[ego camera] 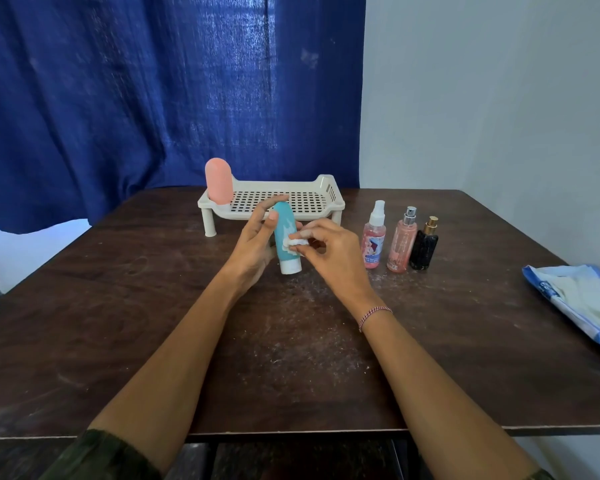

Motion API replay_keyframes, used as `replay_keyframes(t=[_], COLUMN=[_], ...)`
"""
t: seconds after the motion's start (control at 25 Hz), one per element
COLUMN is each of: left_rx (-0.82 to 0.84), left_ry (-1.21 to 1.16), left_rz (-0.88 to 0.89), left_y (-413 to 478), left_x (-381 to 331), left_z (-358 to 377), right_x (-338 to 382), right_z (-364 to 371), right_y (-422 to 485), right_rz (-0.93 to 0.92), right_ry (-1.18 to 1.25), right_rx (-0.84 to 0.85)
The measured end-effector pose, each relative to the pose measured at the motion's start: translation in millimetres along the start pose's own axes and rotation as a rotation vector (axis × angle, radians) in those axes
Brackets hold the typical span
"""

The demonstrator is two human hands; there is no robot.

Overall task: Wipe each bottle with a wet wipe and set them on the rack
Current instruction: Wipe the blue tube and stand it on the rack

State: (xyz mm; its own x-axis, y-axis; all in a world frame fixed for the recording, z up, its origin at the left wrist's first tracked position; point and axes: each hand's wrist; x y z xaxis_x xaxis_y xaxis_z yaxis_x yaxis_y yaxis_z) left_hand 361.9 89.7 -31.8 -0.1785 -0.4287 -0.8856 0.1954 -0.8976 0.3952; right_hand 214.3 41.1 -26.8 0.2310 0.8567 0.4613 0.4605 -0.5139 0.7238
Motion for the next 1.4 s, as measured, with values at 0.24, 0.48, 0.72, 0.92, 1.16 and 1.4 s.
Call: replay_keyframes(t=[0.24, 0.48, 0.72, 0.92, 1.16, 1.4], left_rx=[-0.007, -0.003, 0.012, 0.016, 0.044, 0.074], left_ry=[-0.003, -0.088, -0.106, -0.098, -0.120, -0.111], left_rz=[0.012, -0.044, -0.042, -0.002, -0.023, -0.092], left_y=[-0.5, -0.3, -1.1, 1.8, 2.4, 0.8], left_x=[-2.4, -3.5, -2.1, 2.3, 3.5, 2.5], left_z=[0.0, 4.7, 7.7, 2.7, 2.8, 6.9], right_x=[1.9, -6.0, -2.2, 7.7, 7.9, -0.9], right_z=[3.3, -0.8, 1.4, 3.4, 3.6, 0.2], right_y=[-1.8, 2.5, 2.1, -1.3, -0.6, 5.4], right_rz=[-0.030, 0.148, 0.161, -0.039, -0.050, 0.167], right_ry=[0.021, 0.019, 0.016, 0.014, -0.031, 0.027], right_rx=[0.035, -0.094, -0.157, -0.057, -0.058, -0.244])
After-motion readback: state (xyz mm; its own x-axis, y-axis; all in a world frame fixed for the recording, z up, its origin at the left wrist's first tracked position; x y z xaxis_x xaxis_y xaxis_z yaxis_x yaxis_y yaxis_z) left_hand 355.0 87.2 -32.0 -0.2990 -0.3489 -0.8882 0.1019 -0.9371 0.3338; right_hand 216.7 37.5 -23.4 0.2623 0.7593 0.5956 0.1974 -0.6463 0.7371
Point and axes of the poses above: each hand's wrist, its own y-axis towards the middle knuckle, its own z-axis out of the palm, x = y × z, and after that the axes turned 2 degrees about -y, right-handed
